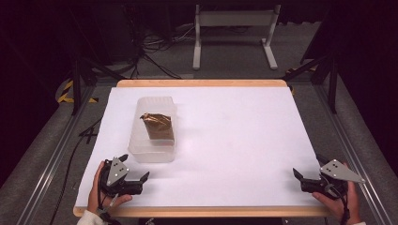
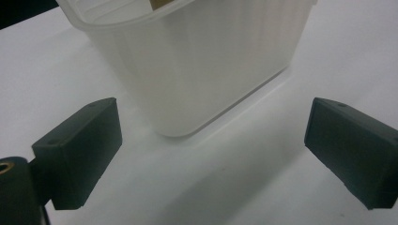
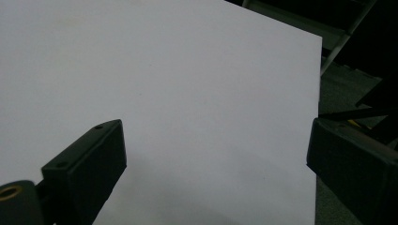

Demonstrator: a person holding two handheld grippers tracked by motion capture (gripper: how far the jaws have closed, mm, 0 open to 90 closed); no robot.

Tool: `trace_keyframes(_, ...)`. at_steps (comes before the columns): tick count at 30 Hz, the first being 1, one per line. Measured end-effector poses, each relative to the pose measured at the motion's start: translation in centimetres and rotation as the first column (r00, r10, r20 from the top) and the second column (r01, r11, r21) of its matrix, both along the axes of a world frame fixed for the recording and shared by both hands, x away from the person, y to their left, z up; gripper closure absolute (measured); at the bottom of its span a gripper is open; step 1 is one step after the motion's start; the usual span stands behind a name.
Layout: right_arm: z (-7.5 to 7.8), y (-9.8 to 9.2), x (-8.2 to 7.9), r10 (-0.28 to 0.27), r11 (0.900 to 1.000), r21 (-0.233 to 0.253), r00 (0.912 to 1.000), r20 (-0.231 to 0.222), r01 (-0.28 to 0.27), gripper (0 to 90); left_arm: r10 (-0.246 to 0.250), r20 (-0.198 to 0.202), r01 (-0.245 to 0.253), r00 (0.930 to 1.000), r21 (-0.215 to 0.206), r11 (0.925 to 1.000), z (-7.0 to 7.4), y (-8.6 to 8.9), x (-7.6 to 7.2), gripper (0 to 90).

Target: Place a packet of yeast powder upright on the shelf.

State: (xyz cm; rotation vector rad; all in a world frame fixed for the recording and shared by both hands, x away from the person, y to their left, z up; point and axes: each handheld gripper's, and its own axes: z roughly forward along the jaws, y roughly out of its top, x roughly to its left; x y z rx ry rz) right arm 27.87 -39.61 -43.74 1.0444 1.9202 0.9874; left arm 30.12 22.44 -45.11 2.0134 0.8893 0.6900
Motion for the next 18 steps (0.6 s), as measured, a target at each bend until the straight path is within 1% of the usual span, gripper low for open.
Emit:
trace_keyframes(5, -0.01, 0.15, 0.23, 0.007, 1.0, -0.001, 1.0, -0.002, -0.007, 5.5, 0.004, -0.005, -0.004, 1.0, -0.004, 1.0, -0.05, 0.1, -0.13, 5.3)
trace_keyframes(8, -0.09, 0.26, 0.32, 0.014, 1.0, -0.003, 0.9999, -0.009, -0.014, 5.7, 0.005, -0.007, -0.005, 1.0, 0.002, 1.0, -0.04, 0.11, -0.15, 5.3)
trace_keyframes(13, -0.15, 0.34, 0.36, 0.018, 1.0, -0.014, 0.9998, -0.005, -0.018, 5.7, 0.007, -0.004, -0.007, 1.0, 0.003, 1.0, -0.08, 0.05, -0.08, 5.3)
trace_keyframes(18, -0.2, 0.35, 0.4, 0.018, 1.0, -0.012, 0.9998, -0.011, -0.018, 5.7, 0.005, -0.012, -0.005, 0.9999, 0.01, 0.9999, -0.11, -0.09, -0.07, 5.3)
